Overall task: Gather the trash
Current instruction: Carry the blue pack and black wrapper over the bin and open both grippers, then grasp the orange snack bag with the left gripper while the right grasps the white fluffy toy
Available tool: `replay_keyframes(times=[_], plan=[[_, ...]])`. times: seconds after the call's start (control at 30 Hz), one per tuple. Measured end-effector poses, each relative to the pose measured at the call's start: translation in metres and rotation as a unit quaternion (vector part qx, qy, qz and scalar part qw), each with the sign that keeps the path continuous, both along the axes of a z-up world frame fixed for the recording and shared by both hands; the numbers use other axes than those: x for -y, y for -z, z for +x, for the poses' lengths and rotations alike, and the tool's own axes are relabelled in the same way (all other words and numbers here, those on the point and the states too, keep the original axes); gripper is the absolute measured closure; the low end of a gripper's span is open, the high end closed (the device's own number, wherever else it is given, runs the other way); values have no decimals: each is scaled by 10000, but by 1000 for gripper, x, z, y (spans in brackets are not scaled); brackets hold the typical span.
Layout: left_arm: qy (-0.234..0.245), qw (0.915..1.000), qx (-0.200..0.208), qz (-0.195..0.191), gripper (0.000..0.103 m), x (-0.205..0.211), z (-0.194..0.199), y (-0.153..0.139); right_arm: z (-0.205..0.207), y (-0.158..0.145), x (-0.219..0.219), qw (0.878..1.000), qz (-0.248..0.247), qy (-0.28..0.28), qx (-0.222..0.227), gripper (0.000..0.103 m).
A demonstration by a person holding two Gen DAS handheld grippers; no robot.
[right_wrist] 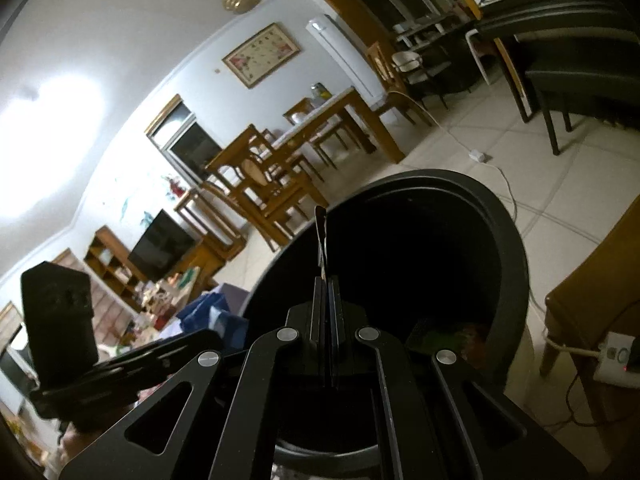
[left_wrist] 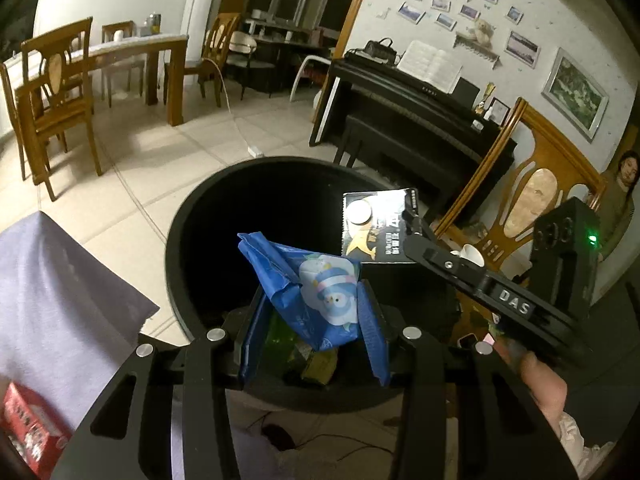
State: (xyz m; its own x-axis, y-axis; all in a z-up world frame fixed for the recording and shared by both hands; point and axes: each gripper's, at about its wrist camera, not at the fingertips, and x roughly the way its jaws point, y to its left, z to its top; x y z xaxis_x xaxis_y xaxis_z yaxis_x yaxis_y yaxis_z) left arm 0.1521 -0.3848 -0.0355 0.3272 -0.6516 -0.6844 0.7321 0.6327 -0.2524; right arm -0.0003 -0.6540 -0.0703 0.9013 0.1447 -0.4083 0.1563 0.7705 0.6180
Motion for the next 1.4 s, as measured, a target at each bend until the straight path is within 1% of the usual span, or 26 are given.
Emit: replay_keyframes(times=[0.13, 0.17, 0.2, 0.23, 0.27, 0.3, 0.33, 0.37, 0.4, 0.53, 0.6, 0.77, 0.87, 0.9, 0.97, 1.03, 1.07, 1.1, 1.13, 1.17, 1.2, 1.23, 1.3, 1.4], plan=[[-69, 9999, 1, 153, 56, 9, 4, 7, 2, 6, 6, 9999, 82, 88, -66, 100], [-111, 9998, 13, 192, 53, 10, 4, 7, 3, 8, 8, 9998, 110, 109, -104, 98], [-153, 9996, 13, 229, 51, 12, 5, 8, 1, 9, 7, 9998, 101, 119, -138, 93], [-182, 9995, 8, 253, 42, 12, 6, 7, 0, 6, 3, 9998, 69, 132, -146, 92], [-215, 9994, 10, 272, 30, 12, 6, 7, -1, 5, 1, 9998, 9, 149, -141, 86], [-261, 9992, 37, 287, 27, 9, 5, 6, 1, 3, 0, 9998, -40, 156, -131, 76], [-273, 9992, 60, 288, 26, 9, 6, 5, -1, 1, -3, 9998, -91, 165, -93, 68], [-264, 9992, 79, 302, 26, 7, 5, 4, -1, 1, -3, 9997, -112, 198, -94, 49], [-256, 9992, 76, 311, 26, 5, 4, 3, -2, 1, -4, 9996, -86, 247, -78, 45], [-298, 9991, 71, 277, 26, -10, 0, -4, 0, -1, -14, 9999, -67, 126, -95, 45], [-347, 9991, 87, 235, 26, -24, -3, -9, 3, -4, -23, 9999, -97, 50, -95, 45], [-647, 9978, 111, 113, 26, -75, -7, -20, 21, -19, -63, 9993, -190, -306, -73, 45], [-963, 9953, 107, 52, 26, -118, -7, -27, 38, -29, -96, 9976, -258, -633, -65, 45], [-1153, 9932, 134, 45, 26, -140, -9, -30, 44, -33, -109, 9967, -292, -751, -67, 44], [-1364, 9905, 185, 17, 26, -165, -12, -35, 55, -38, -139, 9942, -346, -1012, -59, 38], [-1577, 9869, 340, 4, 26, -198, -21, -44, 67, -45, -168, 9911, -385, -1276, -55, 37], [-1727, 9837, 487, 60, 24, -217, -27, -47, 74, -48, -186, 9888, -418, -1431, -61, 36], [-1827, 9814, 583, 113, 20, -227, -30, -50, 81, -50, -203, 9866, -457, -1566, -68, 36], [-1980, 9775, 712, 174, 11, -240, -35, -52, 88, -53, -219, 9843, -484, -1698, -71, 35], [-2132, 9732, 833, 220, 6, -253, -39, -52, 92, -54, -231, 9825, -490, -1793, -77, 33], [-2312, 9677, 961, 287, 6, -269, -44, -51, 97, -56, -244, 9810, -488, -1877, -86, 31], [-2405, 9647, 1014, 344, 6, -279, -45, -50, 106, -57, -262, 9785, -495, -2002, -100, 31], [-2521, 9610, 1019, 499, 6, -296, -46, -42, 119, -59, -292, 9738, -529, -2205, -163, 30], [-2547, 9607, 828, 731, 6, -309, -40, -24, 136, -62, -333, 9666, -595, -2477, -280, 30]])
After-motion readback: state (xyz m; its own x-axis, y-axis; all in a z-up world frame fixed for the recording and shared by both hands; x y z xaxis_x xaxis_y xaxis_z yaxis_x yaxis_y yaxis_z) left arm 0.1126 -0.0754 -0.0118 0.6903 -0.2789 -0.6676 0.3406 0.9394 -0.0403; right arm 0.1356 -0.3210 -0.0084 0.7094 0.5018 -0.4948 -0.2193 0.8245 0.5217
